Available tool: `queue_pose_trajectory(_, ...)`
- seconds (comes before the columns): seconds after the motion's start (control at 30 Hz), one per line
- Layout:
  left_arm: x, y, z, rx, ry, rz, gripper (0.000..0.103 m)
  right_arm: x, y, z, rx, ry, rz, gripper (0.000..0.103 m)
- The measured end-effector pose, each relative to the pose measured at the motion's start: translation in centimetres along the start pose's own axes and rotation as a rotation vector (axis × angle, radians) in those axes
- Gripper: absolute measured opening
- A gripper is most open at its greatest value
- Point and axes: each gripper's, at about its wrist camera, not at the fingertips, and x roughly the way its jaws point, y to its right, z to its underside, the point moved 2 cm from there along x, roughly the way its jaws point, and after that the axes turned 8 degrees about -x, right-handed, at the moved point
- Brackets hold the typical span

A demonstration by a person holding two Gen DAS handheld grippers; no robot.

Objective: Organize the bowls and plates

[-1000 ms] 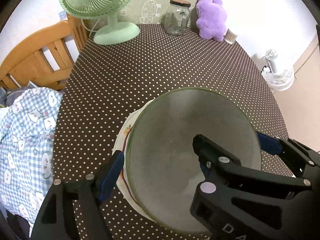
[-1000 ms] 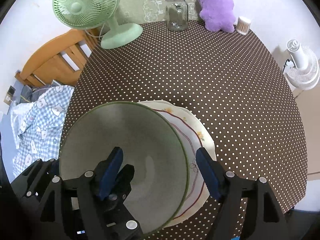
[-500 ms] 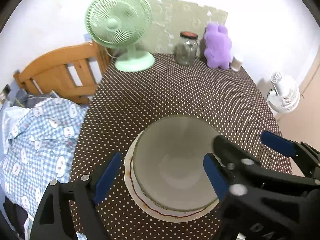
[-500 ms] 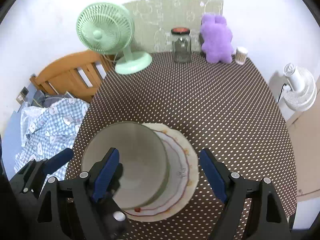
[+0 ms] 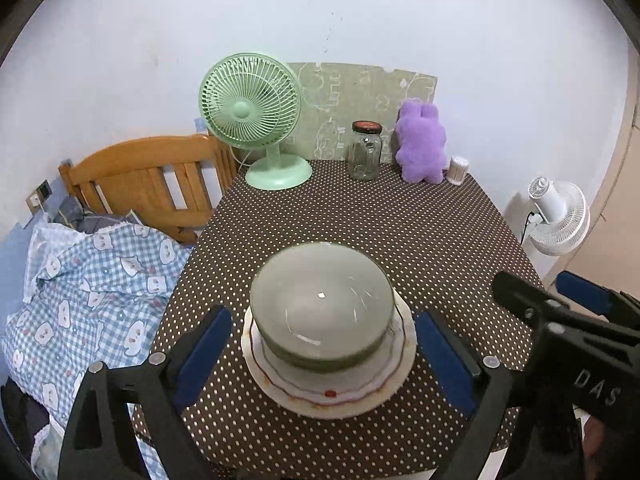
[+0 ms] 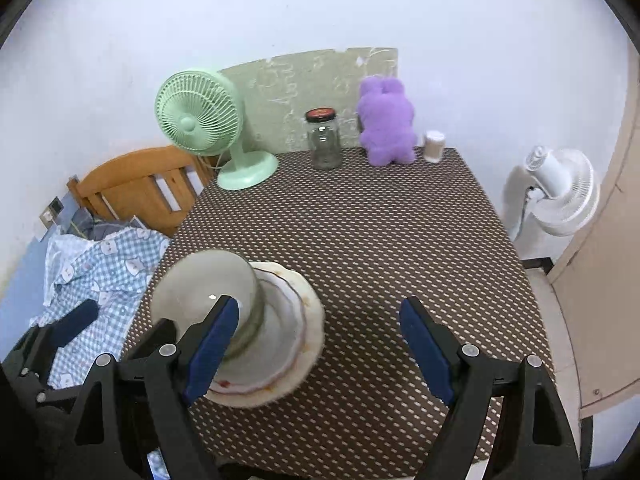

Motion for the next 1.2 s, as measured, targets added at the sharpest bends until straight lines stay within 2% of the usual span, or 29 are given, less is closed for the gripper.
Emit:
queue_pose_trajectory(0.27,-2.2,0.8,3.8,-0.003,0.062,0.027,0.099,-3.3,3.0,4.6,0.000,0.069,0.080,0.085)
queue_pose_trajectory(0.57,-3.5,1.0,7.3,0.001,0.125,0.000,0.100,-5.5,4.6,9.2,0.018,0.145,0.131,0.086)
queue_pose_trajectory(0.7,-3.7,1.3,7.8,-0.003,0.135,0.001,0.101,-6.3,4.4,10.4,-0.006,0.186,0.139,0.093)
queue_pose_trajectory(1.2,-4.6,2.4,8.2,-0.009,0.161,-0.010,0.102,-6.5,4.4,10.6,-0.040,0.195,0.103,0.093)
